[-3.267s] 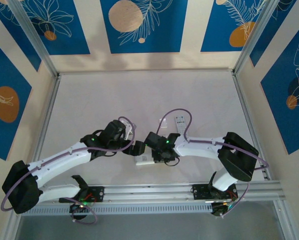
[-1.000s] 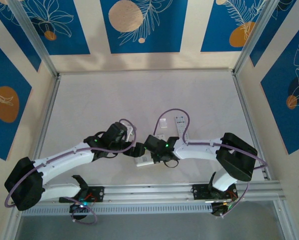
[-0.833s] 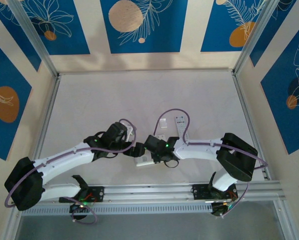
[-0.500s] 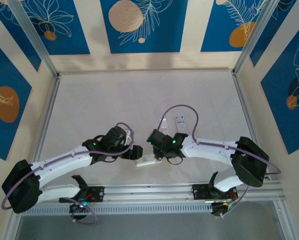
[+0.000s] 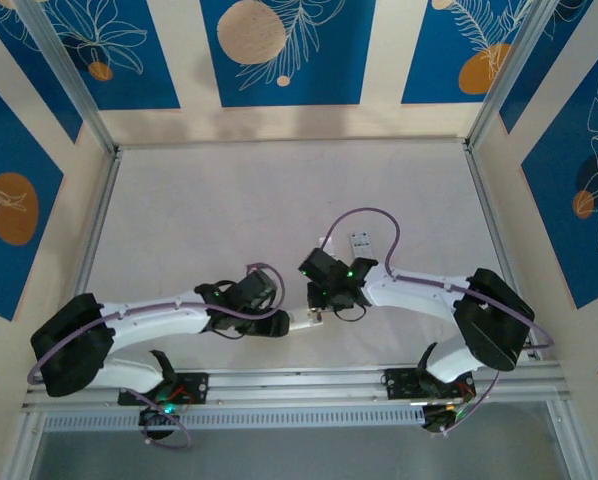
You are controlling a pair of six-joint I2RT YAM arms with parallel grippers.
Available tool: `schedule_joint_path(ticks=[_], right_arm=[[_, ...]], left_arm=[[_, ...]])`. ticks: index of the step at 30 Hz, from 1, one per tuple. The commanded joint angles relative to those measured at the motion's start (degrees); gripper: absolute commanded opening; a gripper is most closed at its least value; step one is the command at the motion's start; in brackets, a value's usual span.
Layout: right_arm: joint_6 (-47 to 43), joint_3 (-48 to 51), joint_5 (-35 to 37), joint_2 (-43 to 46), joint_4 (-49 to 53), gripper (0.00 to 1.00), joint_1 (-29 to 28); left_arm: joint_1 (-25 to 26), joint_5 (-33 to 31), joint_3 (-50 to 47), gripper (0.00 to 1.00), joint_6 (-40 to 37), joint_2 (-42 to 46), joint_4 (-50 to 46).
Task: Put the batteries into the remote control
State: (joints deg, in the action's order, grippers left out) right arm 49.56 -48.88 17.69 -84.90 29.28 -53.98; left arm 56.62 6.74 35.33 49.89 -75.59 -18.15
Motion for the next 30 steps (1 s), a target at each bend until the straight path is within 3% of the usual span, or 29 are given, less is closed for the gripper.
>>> schedule_joint_path(ticks=[1, 14, 30], right_arm=[[-0.1, 0.7, -1.9, -1.6, -0.4, 0.24, 0.2], [0.2, 2.1, -1.1, -2.8, -0.8, 0.22, -0.1], [0.8, 2.3, 0.3, -5.9, 0.8, 0.16, -4.3]], left_arm=[[0.3, 0.1, 1.6, 0.63, 1.0, -1.4, 2.5], [0.2, -0.9, 1.6, 0.5, 1.2, -4.8, 4.6], [0.2, -1.0, 1.7, 0.5, 1.6, -5.6, 4.6]])
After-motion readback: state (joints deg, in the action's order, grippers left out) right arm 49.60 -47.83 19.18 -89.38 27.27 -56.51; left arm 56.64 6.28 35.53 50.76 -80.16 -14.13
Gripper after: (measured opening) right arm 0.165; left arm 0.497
